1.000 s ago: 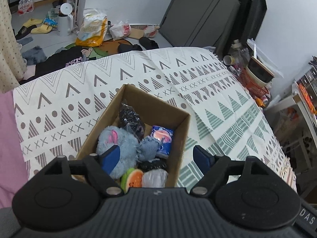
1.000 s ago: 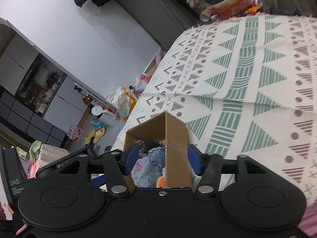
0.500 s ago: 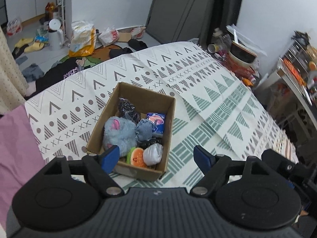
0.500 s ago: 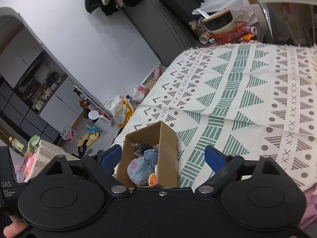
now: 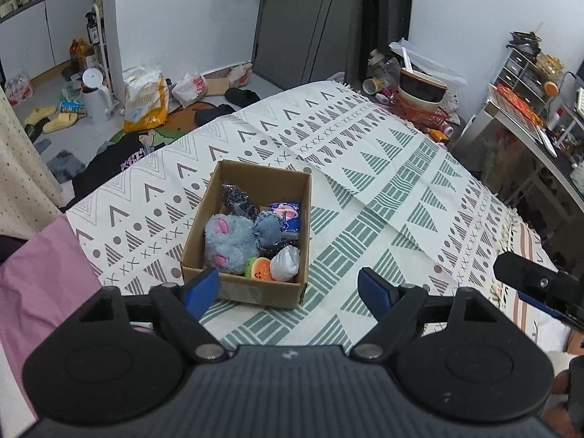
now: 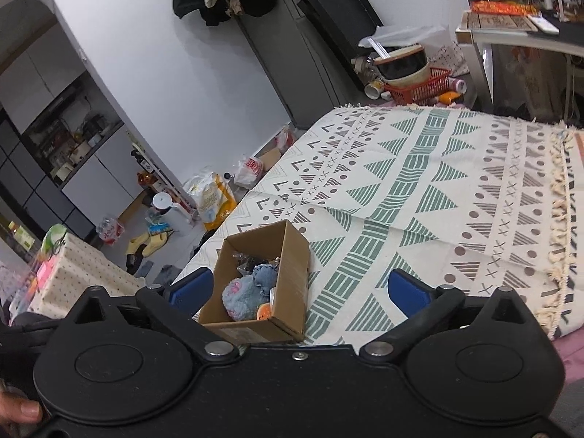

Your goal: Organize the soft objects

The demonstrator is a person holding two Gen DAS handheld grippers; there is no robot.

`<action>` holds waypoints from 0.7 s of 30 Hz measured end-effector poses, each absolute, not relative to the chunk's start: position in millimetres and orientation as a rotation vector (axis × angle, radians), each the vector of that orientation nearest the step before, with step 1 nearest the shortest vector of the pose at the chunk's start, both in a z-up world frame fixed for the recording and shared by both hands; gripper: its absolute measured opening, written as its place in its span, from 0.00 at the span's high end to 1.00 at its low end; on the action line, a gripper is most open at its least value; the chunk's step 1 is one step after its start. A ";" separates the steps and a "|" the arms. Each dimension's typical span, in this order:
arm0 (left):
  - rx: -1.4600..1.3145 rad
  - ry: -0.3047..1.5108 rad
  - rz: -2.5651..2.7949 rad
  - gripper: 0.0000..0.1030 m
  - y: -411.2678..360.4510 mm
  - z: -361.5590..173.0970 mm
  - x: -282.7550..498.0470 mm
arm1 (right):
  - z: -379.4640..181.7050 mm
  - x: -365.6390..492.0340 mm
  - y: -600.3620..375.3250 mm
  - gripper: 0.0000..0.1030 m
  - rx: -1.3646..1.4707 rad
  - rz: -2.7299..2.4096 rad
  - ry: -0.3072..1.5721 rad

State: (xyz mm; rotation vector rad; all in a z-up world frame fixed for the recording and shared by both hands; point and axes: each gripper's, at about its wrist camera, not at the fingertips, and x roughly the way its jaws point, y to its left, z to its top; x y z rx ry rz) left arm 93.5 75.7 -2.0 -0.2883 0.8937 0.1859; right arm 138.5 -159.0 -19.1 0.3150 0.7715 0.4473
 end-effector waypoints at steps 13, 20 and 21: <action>-0.194 0.843 0.165 0.08 62.2 19.5 47.8 | -2.3 95.7 -167.5 0.00 0.202 0.412 0.703; -0.166 0.824 0.165 0.05 54.9 23.8 25.9 | 2.6 76.7 -176.9 0.00 0.169 0.373 0.692; -0.166 0.820 0.162 0.02 54.7 24.3 22.8 | 3.3 74.2 -178.0 0.00 0.164 0.365 0.688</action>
